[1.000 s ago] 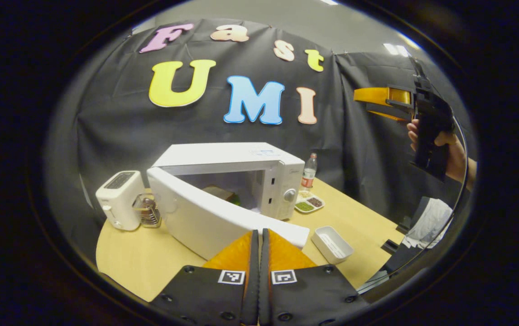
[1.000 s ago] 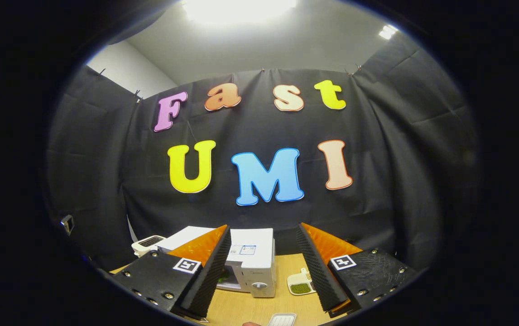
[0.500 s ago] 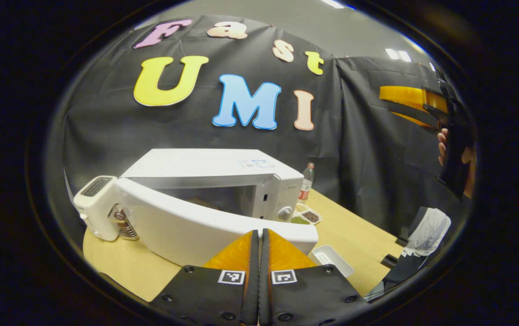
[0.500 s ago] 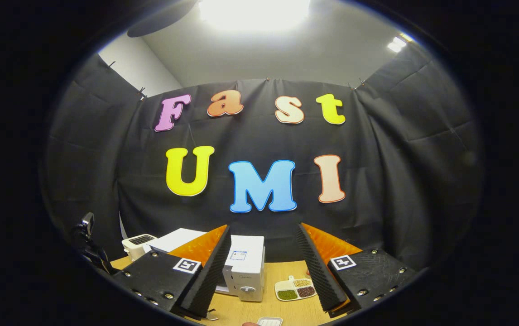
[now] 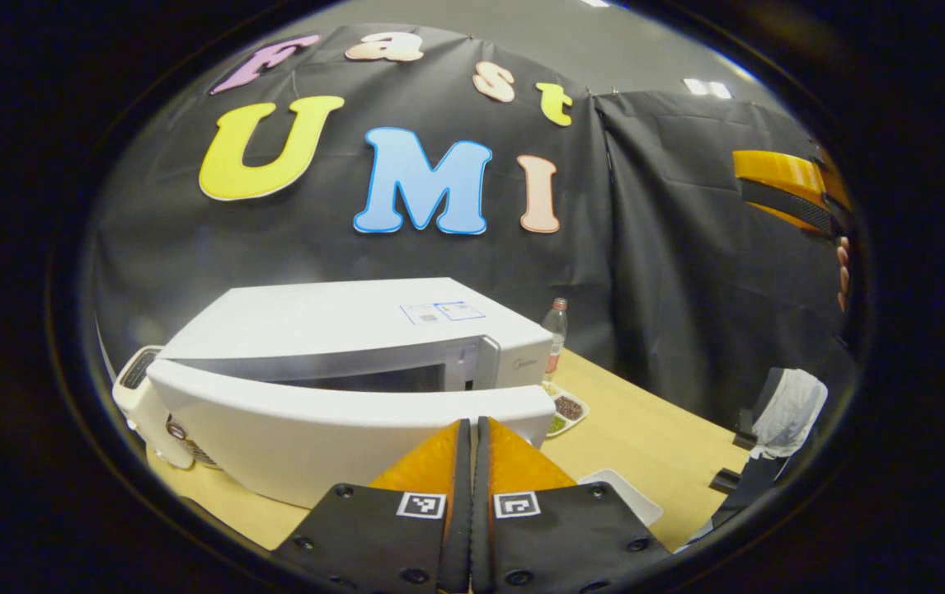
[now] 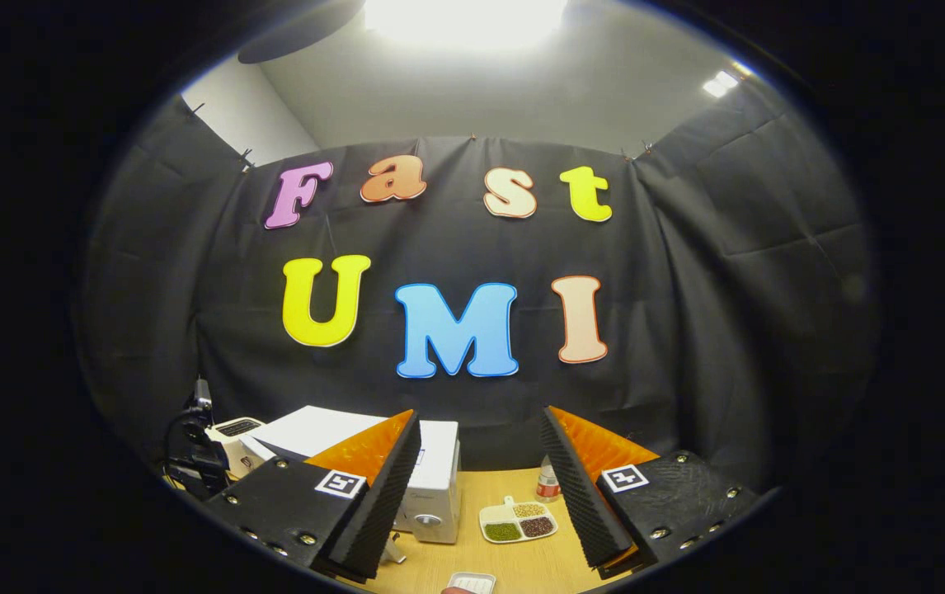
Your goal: Open the microwave oven with the left hand, put the food in, and close the microwave oven.
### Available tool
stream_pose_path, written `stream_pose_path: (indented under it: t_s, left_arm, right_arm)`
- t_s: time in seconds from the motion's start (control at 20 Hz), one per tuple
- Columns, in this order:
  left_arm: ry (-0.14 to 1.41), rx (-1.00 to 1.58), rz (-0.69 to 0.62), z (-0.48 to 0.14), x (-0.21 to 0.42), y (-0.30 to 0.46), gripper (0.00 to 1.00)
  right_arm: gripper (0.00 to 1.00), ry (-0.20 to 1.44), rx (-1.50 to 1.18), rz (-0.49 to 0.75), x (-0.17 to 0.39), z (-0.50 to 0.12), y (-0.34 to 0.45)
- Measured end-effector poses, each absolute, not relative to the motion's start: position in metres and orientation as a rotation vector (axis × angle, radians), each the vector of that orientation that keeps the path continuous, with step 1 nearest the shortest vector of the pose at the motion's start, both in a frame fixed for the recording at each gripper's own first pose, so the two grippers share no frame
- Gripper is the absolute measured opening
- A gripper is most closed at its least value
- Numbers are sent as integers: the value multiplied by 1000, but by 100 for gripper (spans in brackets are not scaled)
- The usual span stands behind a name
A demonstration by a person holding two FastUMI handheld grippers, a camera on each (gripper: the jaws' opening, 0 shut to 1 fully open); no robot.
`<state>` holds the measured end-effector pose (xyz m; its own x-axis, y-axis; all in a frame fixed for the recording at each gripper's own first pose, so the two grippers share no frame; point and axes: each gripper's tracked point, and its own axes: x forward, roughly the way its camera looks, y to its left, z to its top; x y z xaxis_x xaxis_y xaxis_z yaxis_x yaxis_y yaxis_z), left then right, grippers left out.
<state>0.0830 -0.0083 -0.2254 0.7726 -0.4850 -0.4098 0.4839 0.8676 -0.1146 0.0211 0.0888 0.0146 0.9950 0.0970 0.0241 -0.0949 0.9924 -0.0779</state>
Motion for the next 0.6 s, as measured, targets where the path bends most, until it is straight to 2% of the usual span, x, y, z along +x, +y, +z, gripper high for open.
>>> stream_pose_path:
  t_s: [0.15,0.35,0.6]
  left_arm:
    - [445,-8,-514,-230,100,-15,4]
    - [453,-32,-490,-232,119,-20,7]
    - [450,-34,-461,-237,133,-23,5]
  right_arm:
    - [89,-15,-80,85,25,11,80]
    - [89,-4,-67,68,28,5,69]
    - [88,4,-71,51,32,1,53]
